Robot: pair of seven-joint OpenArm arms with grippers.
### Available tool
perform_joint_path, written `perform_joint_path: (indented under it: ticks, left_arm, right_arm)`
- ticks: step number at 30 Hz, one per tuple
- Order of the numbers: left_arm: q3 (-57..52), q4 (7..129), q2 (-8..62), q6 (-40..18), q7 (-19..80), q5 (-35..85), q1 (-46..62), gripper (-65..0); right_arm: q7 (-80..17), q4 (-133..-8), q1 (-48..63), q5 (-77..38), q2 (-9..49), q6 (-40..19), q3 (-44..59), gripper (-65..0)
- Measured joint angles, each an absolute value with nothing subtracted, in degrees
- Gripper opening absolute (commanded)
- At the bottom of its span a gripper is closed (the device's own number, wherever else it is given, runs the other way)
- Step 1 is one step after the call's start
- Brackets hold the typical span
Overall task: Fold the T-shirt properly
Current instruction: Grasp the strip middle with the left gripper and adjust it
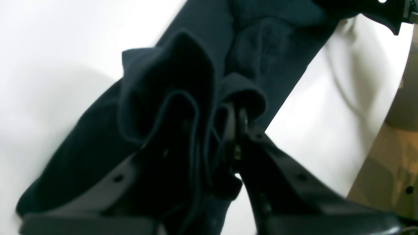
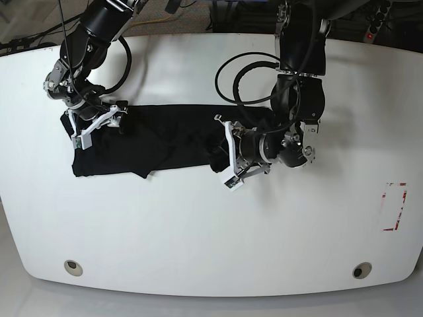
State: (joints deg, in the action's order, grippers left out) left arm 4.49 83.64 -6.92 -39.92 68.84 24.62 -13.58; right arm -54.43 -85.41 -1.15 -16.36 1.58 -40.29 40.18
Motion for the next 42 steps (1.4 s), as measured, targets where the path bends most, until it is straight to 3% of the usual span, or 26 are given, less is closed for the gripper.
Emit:
perform_joint_path:
  ticks: [6,12,14,24,32,38,42]
  left_arm:
    - [9.19,79.9,-7.05,-39.9,65.25,24.67,-14.72,-28.3]
    - [12.82,79.68,-7.03,-39.86,65.04,24.84,-15.27,-23.2]
    - [15.11,80.64,-6.94,-36.71,65.21,24.82,-15.77,-21.4]
    - [23.2,96.88,-6.72,-34.5,65.1,25.52,-17.96,-20.8]
    - [19.31,104.03,2.37,-34.5,64.03,18.59,-14.44,-21.1]
    - [13.1,104.18,8.75,-34.52,55.66,17.96,-5.32,-21.1]
    - [15.49,100.97,9.19,-34.3,51.29,17.67,-3.33,-21.1]
  right_arm:
    - [-54.43,-85.41,-1.15,-16.36,1.54,-40.27,40.18,-14.9]
    - [-54.43,-85.38,-1.17,-16.36,1.56,-40.29,40.18,-14.9]
    - [-54.43,-85.38,-1.19,-16.36,1.54,-40.29,40.18,-14.9]
    - [-54.48,-85.34,-1.3,-16.36,1.43,-40.27,40.16,-14.9]
    - [-54.81,-85.52,-1.5,-16.34,1.43,-40.32,40.14,-14.9]
    - [-56.16,-86.52,-1.96,-15.68,1.13,-40.1,40.1,-14.9]
    - [-56.16,-86.52,-1.91,-15.66,1.08,-40.1,40.07,-14.9]
